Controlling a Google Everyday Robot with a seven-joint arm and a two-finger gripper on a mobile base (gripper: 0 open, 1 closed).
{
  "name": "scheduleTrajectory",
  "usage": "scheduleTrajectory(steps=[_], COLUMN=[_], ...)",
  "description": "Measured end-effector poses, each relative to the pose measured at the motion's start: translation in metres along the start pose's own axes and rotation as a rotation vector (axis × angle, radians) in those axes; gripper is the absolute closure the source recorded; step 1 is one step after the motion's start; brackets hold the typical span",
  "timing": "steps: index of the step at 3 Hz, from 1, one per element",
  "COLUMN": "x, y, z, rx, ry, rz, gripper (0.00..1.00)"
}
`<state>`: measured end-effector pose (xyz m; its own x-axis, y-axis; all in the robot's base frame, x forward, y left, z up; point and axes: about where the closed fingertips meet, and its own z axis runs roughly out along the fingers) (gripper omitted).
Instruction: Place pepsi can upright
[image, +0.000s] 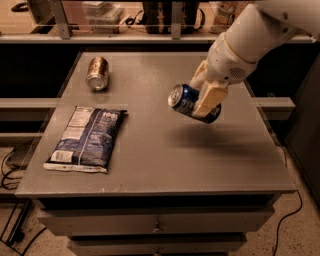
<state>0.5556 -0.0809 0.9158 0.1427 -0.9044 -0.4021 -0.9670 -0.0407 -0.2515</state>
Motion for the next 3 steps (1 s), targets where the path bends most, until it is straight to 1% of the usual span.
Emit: scheduleTrajectory(steps=[1, 2, 3], x=[0.003, 0.000, -0.005], y=[-0.006, -0.005, -0.003], z=[-0.015, -0.025, -0.029], rx=[0.051, 0.072, 0.071], ry=[-0.216, -0.428, -0.592], rz=[0.022, 0.062, 0.093], gripper=[1.00, 1.00, 1.00])
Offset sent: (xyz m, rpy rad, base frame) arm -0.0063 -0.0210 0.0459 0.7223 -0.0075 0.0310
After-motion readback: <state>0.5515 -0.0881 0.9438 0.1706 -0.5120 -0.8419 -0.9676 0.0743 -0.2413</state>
